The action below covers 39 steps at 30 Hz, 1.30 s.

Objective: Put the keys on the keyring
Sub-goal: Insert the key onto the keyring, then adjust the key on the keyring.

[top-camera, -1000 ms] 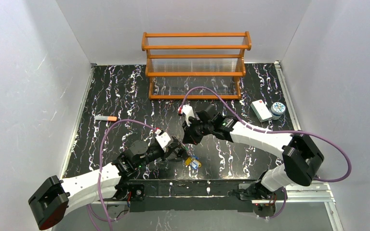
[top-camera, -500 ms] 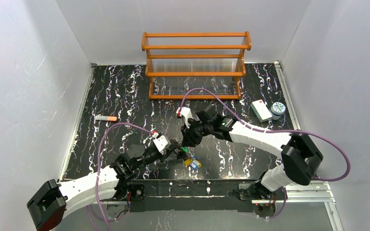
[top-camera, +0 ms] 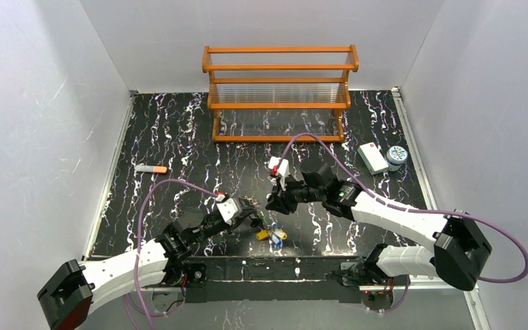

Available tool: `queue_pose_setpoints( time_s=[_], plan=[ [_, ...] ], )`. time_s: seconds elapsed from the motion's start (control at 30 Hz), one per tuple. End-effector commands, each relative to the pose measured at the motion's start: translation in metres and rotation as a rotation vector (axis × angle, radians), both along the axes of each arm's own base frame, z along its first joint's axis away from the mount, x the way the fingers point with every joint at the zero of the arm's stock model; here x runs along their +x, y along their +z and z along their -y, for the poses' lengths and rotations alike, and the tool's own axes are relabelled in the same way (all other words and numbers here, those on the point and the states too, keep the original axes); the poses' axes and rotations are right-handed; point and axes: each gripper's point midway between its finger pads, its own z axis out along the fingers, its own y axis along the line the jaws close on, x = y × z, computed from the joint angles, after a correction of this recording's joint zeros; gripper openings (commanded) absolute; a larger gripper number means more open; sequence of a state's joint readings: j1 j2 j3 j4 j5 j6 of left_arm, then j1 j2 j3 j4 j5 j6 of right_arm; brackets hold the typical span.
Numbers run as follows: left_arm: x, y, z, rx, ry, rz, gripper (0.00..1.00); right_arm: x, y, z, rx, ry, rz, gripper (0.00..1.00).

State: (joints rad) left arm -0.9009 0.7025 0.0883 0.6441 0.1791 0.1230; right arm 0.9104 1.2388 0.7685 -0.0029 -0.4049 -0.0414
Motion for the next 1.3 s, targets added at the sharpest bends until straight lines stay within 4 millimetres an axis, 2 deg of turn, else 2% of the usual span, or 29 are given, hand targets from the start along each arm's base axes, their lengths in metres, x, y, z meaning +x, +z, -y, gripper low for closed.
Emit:
queue_pose_setpoints(
  time_s=[0.0, 0.3, 0.43, 0.53, 0.67, 0.8, 1.0, 1.27],
  plan=[
    [-0.002, 0.017, 0.007, -0.057, -0.033, 0.051, 0.0, 0.008, 0.027, -0.002, 0.13, -0.001, 0.165, 0.36],
    [-0.002, 0.016, 0.011, -0.076, -0.049, 0.075, 0.0, -0.022, 0.023, 0.004, 0.209, 0.188, 0.277, 0.41],
    [-0.005, 0.015, 0.014, -0.069, -0.079, 0.09, 0.0, -0.029, 0.023, 0.001, 0.226, 0.254, 0.298, 0.41],
    [-0.005, 0.017, 0.015, -0.071, -0.086, 0.101, 0.0, -0.029, 0.02, -0.002, 0.225, 0.279, 0.304, 0.42],
    [-0.005, 0.02, 0.015, -0.077, -0.086, 0.111, 0.0, -0.025, 0.017, -0.006, 0.217, 0.284, 0.318, 0.52],
    [-0.006, 0.02, 0.014, -0.079, -0.086, 0.111, 0.0, -0.023, 0.013, -0.009, 0.199, 0.298, 0.319, 0.52],
    [-0.006, 0.019, 0.014, -0.078, -0.083, 0.108, 0.0, -0.03, 0.011, -0.006, 0.203, 0.334, 0.319, 0.46],
    [-0.006, 0.02, 0.014, -0.079, -0.085, 0.109, 0.0, -0.027, 0.003, -0.008, 0.181, 0.328, 0.306, 0.47]
  ],
)
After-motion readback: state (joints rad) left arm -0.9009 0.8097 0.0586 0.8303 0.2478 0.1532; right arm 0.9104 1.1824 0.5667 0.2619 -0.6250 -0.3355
